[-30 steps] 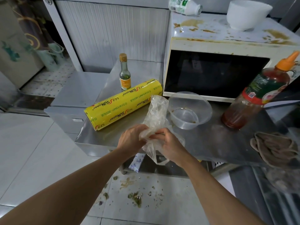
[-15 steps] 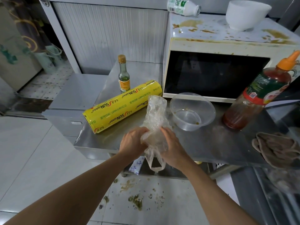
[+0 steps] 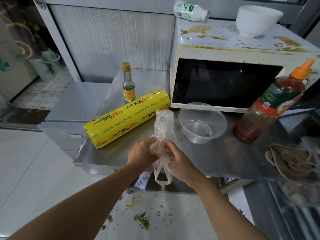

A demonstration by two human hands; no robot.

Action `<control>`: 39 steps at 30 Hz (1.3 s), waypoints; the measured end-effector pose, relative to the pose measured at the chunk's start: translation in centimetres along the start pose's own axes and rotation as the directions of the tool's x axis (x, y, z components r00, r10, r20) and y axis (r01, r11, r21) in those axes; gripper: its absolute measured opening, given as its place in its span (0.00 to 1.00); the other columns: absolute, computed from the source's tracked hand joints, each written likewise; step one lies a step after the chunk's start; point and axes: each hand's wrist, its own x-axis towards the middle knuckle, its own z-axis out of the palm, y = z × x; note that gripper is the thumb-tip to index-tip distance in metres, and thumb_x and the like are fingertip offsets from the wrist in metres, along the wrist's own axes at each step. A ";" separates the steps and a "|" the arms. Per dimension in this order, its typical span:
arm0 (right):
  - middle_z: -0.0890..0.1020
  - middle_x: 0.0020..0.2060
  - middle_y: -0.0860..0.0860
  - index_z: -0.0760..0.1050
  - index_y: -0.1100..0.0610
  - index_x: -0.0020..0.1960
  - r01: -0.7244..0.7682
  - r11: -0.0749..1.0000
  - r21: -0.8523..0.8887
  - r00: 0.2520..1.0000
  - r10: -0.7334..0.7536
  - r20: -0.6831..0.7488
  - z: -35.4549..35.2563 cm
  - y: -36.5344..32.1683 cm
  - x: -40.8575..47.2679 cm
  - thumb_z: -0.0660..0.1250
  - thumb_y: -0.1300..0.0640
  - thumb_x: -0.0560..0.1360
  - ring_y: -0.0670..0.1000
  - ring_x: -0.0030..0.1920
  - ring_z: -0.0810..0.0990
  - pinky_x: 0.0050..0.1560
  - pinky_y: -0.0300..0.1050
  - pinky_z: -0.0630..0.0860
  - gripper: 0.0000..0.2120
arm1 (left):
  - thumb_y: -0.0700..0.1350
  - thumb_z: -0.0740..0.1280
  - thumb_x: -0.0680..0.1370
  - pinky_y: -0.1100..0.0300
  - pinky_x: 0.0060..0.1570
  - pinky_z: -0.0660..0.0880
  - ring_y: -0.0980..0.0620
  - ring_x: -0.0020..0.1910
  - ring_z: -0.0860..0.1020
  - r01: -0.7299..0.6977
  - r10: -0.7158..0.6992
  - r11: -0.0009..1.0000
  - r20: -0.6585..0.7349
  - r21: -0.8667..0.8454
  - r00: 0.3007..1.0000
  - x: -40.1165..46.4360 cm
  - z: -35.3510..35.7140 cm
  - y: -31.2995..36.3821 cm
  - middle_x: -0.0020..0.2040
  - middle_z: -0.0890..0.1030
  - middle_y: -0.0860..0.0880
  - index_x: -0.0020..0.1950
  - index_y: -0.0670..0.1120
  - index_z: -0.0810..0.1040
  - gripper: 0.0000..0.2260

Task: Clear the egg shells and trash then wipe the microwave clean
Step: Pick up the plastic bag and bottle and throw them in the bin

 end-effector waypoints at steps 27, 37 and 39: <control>0.69 0.66 0.47 0.63 0.46 0.70 0.155 0.942 -0.299 0.885 -0.267 -0.382 -8.3 -20.1 -2.1 0.69 0.61 0.71 0.44 0.65 0.68 0.63 0.41 0.67 0.31 | 0.40 0.67 0.71 0.54 0.39 0.75 0.45 0.42 0.78 -0.064 0.047 0.996 -0.248 -0.060 0.968 5.4 -19.4 7.9 0.41 0.80 0.47 0.41 0.50 0.80 0.05; 0.67 0.68 0.49 0.60 0.48 0.72 0.161 0.916 -0.368 0.843 -0.321 -0.431 -15.7 -23.6 2.6 0.70 0.60 0.72 0.46 0.68 0.65 0.61 0.39 0.66 0.32 | 0.42 0.66 0.71 0.57 0.36 0.73 0.45 0.39 0.78 -0.068 0.057 0.997 -0.296 -0.029 0.953 11.7 -22.5 11.0 0.35 0.79 0.49 0.31 0.54 0.70 0.11; 0.66 0.68 0.49 0.60 0.49 0.72 0.161 0.913 -0.374 0.848 -0.322 -0.421 -17.8 -24.2 4.4 0.69 0.60 0.72 0.47 0.69 0.64 0.57 0.35 0.67 0.32 | 0.42 0.66 0.72 0.57 0.37 0.70 0.46 0.40 0.76 -0.032 0.012 0.998 -0.318 -0.056 0.948 13.5 -22.5 11.5 0.37 0.78 0.49 0.34 0.55 0.71 0.10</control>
